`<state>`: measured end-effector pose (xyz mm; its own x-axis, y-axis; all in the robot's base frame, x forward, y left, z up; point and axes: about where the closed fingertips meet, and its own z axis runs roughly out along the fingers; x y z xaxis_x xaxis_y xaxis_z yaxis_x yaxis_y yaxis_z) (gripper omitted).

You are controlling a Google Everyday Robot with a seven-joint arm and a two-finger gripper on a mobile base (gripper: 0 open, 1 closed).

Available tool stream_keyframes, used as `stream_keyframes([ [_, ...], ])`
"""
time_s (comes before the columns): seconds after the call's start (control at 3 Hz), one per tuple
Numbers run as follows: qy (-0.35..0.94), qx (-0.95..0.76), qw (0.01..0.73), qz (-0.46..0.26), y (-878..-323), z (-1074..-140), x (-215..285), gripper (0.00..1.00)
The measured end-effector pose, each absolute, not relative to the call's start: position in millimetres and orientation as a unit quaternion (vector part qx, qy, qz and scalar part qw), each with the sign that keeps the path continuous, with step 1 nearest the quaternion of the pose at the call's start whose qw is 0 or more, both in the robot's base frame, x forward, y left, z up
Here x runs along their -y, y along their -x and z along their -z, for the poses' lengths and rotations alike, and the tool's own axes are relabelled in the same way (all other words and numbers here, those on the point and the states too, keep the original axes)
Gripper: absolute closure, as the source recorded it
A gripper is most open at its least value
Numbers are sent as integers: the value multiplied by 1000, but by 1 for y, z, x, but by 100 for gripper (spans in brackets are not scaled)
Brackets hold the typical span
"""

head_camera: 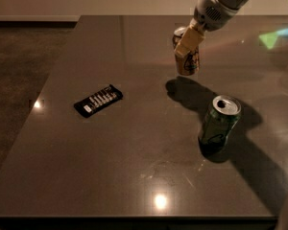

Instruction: Knock orange can over

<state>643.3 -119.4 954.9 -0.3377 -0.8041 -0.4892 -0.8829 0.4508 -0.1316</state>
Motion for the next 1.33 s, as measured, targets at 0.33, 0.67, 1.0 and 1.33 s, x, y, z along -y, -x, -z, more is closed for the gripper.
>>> stream_keyframes([
  [0.33, 564, -801, 199, -26, -632, -952, 114, 100],
  [0.67, 608, -779, 154, 11, -621, -946, 106, 100],
  [1.0, 645, -755, 109, 38, -613, -932, 97, 100],
  [1.33, 672, -735, 74, 51, -609, -922, 89, 82],
])
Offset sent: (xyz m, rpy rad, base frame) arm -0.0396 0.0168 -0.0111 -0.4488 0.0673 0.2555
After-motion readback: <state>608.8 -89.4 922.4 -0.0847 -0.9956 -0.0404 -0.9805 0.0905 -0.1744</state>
